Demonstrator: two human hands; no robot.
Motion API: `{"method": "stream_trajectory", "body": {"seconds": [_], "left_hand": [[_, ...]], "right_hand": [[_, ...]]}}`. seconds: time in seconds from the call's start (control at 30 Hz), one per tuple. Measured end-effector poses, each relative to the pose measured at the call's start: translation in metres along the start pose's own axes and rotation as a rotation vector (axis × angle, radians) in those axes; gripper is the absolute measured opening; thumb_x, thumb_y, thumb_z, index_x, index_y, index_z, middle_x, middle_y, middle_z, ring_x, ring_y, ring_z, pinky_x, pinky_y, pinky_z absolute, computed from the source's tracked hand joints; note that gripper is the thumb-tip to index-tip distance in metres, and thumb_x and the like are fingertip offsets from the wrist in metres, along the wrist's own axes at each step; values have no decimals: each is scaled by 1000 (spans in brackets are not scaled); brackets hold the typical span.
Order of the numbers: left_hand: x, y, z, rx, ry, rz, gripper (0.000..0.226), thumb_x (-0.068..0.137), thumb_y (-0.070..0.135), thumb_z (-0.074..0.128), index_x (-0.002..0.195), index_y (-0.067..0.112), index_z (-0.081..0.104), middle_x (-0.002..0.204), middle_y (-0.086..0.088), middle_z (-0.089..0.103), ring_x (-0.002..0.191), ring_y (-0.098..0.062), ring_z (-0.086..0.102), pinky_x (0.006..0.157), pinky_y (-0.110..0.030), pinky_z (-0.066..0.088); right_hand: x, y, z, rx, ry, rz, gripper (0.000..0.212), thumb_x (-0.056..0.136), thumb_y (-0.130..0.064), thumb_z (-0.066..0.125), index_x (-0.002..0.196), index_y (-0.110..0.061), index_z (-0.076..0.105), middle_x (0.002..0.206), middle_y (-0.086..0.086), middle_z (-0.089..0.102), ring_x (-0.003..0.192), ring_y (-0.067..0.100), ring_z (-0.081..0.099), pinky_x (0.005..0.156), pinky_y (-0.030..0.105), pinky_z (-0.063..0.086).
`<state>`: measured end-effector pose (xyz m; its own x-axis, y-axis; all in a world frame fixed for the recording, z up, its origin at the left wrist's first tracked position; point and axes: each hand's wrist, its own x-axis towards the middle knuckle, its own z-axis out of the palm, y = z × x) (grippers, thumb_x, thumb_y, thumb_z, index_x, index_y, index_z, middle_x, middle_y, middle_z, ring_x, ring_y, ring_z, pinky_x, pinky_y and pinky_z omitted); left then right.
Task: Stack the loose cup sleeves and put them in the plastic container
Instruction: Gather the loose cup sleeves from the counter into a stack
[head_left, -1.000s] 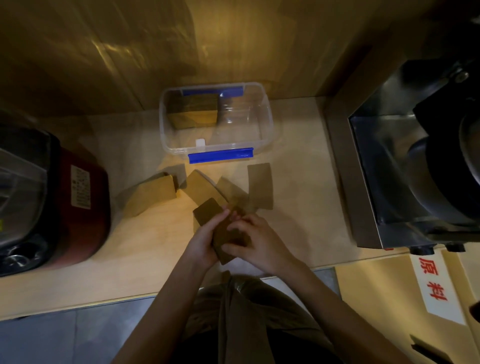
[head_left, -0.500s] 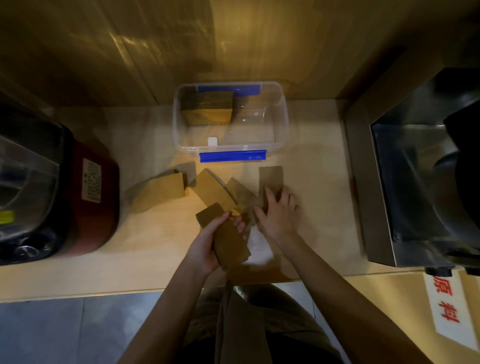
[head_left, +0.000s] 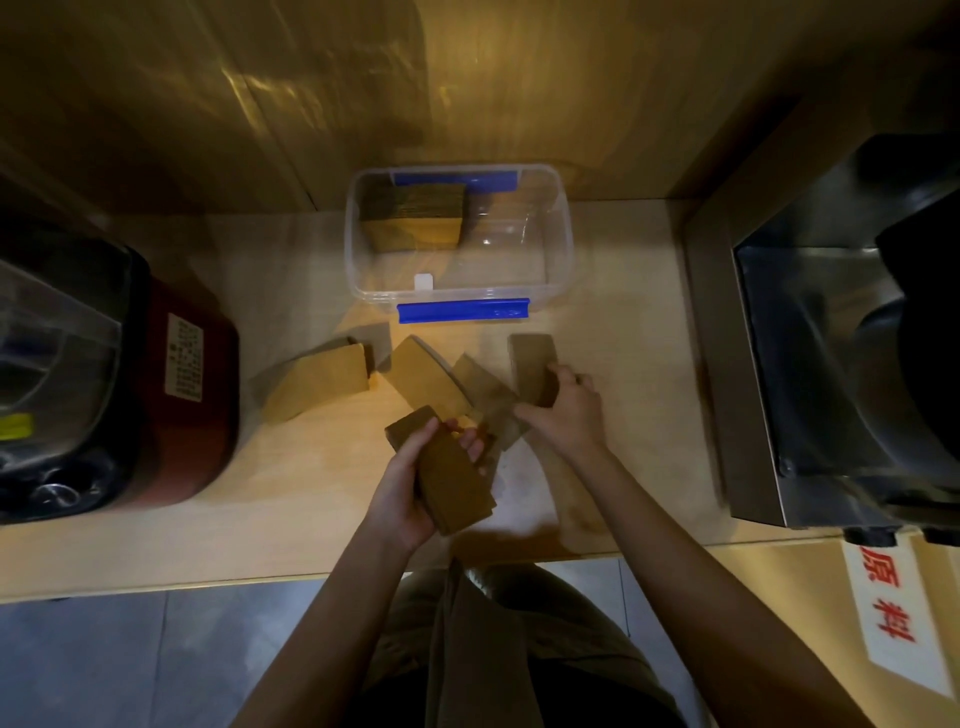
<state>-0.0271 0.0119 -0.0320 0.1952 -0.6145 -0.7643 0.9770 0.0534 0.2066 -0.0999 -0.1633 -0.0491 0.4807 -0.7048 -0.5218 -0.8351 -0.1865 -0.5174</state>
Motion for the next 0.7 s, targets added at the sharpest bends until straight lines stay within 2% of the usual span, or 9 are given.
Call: {"method": "stream_trajectory", "body": {"seconds": [0.13, 0.2, 0.23, 0.3, 0.37, 0.43, 0.53, 0.63, 0.7], "left_hand": [[-3, 0, 0, -10, -48, 39, 49, 64, 43, 69, 104, 16, 61, 94, -7, 73, 87, -18, 69, 80, -35, 56], [-5, 1, 0, 22, -83, 63, 59, 60, 48, 72, 109, 17, 61, 99, -8, 71, 92, -21, 67, 88, -40, 52], [-6, 0, 0, 63, -97, 82, 61, 62, 51, 69, 112, 18, 60, 102, -9, 71, 96, -24, 66, 88, -42, 52], [-8, 0, 0, 99, -122, 125, 56, 68, 54, 59, 113, 20, 62, 102, -9, 72, 95, -27, 67, 78, -41, 56], [-12, -1, 2, 66, -120, 149, 48, 71, 53, 52, 102, 21, 69, 95, -8, 73, 88, -24, 69, 68, -36, 58], [-15, -2, 1, 41, -96, 156, 47, 73, 53, 48, 97, 20, 71, 93, -7, 72, 91, -23, 67, 71, -36, 58], [-18, -5, -3, 36, -61, 169, 49, 72, 52, 50, 105, 19, 64, 97, -6, 69, 96, -23, 63, 80, -39, 53], [-20, -6, -8, 24, -76, 167, 43, 72, 48, 53, 98, 17, 65, 93, -4, 71, 89, -18, 67, 80, -35, 56], [-21, -7, -12, 30, -77, 160, 39, 72, 45, 53, 96, 16, 65, 91, -3, 71, 87, -16, 68, 81, -34, 55]], "right_hand": [[-38, -11, -4, 269, -89, -122, 65, 66, -27, 74, 126, -26, 47, 133, 12, 47, 120, 26, 46, 100, 42, 45], [-63, -16, 1, 406, -183, -168, 57, 57, -34, 72, 109, -42, 51, 127, 9, 54, 112, 21, 54, 94, 44, 51], [-73, -17, 5, 418, -217, -194, 55, 54, -38, 70, 106, -45, 51, 127, 7, 52, 111, 20, 54, 92, 44, 52], [-90, -18, 13, 351, -270, -253, 64, 54, -45, 64, 115, -36, 49, 127, 2, 44, 113, 20, 48, 92, 41, 51], [-102, -20, 19, 289, -276, -300, 73, 52, -50, 57, 121, -29, 47, 128, 0, 39, 115, 19, 43, 93, 38, 49], [-108, -19, 26, 274, -272, -347, 71, 55, -47, 59, 122, -25, 48, 135, 1, 38, 121, 18, 39, 97, 39, 47], [-112, -15, 33, 214, -264, -408, 68, 61, -40, 63, 125, -21, 49, 142, 3, 35, 127, 17, 34, 103, 32, 40], [-115, -13, 39, 132, -275, -460, 66, 65, -38, 62, 127, -19, 48, 141, 4, 35, 126, 17, 33, 98, 23, 34], [-116, -13, 42, 65, -291, -478, 64, 69, -36, 64, 129, -19, 47, 139, 4, 36, 124, 19, 33, 96, 23, 34]]}}
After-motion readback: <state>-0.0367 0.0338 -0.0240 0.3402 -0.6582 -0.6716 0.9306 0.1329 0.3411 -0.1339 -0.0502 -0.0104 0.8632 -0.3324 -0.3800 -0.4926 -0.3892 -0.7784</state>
